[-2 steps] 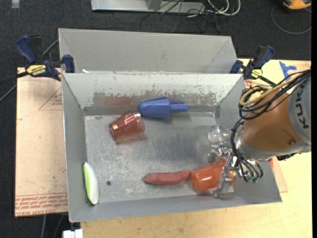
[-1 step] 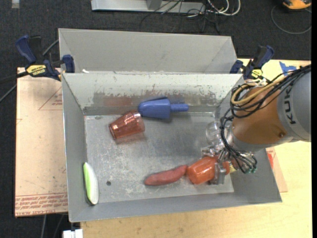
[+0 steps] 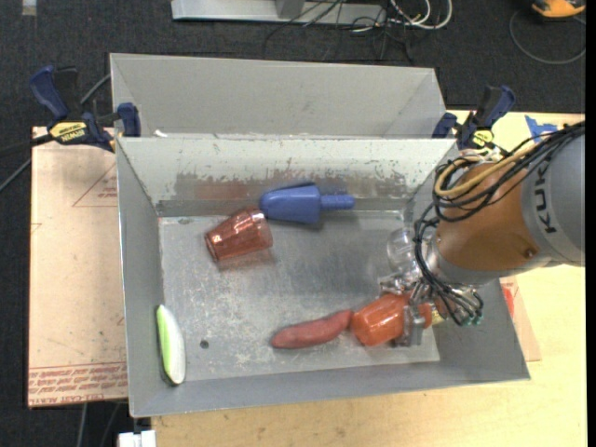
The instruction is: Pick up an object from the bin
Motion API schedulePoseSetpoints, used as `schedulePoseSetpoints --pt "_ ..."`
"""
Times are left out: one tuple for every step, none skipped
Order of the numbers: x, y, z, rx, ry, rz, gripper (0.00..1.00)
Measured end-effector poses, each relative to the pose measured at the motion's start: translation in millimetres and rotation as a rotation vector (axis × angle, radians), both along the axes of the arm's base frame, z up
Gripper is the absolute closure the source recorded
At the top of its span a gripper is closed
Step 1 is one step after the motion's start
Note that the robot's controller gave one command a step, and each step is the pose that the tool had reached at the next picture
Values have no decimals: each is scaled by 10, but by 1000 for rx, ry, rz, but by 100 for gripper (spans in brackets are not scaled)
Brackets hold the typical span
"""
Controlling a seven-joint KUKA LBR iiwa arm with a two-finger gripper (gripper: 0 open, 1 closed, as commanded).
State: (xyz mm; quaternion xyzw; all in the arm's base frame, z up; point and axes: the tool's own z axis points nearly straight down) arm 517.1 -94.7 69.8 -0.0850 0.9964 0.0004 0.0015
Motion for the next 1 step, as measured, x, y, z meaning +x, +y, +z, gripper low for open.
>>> schedulePoseSetpoints --pt "-138 38 1905 0 -3 -25 100"
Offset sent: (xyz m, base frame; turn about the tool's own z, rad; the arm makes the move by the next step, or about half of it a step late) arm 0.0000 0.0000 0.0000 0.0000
